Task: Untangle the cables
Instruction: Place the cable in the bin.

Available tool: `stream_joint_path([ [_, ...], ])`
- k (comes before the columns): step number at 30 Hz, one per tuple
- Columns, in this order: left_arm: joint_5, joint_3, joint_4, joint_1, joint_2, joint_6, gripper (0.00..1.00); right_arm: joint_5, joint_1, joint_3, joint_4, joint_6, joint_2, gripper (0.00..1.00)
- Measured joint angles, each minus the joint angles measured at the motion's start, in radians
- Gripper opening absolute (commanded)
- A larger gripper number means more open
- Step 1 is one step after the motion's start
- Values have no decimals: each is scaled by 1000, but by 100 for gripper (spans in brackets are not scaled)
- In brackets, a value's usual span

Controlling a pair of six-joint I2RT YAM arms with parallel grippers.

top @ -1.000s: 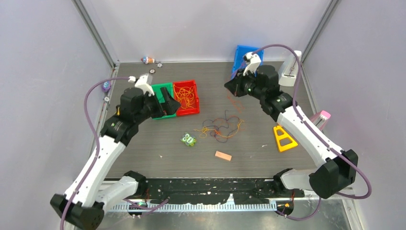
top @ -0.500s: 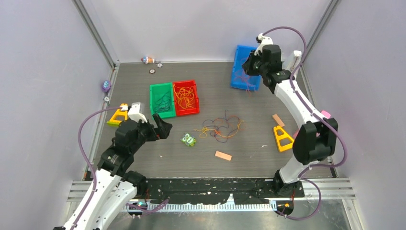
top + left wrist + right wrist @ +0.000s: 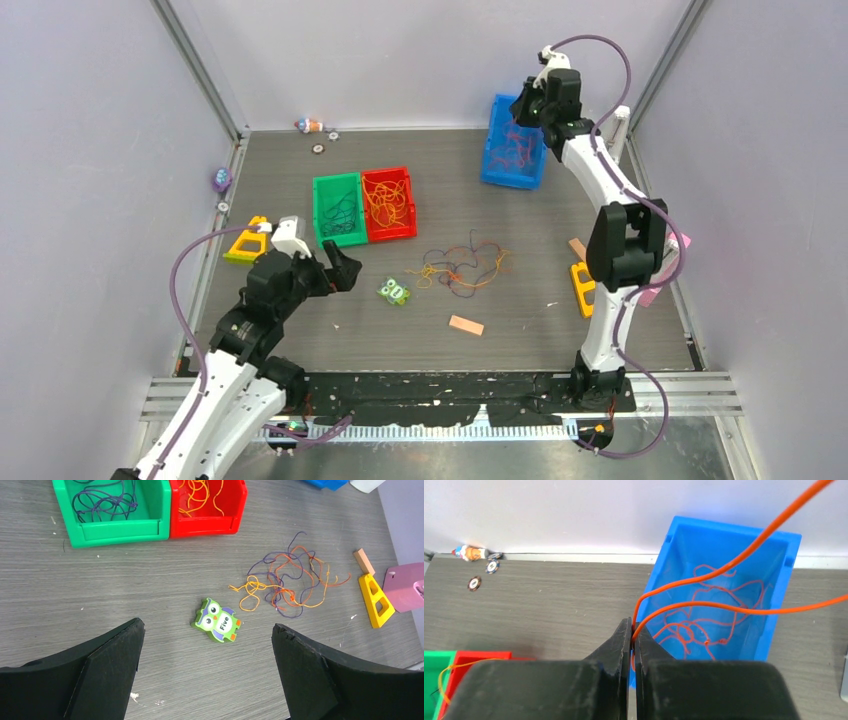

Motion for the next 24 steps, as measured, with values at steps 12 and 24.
stream_joint_path([
  [12, 19, 1, 26, 0, 65, 8, 100, 69, -13, 231, -65, 22, 357, 7],
  [24, 45, 6, 48, 0, 114, 28, 100, 180, -22, 276, -320, 77, 446, 49],
])
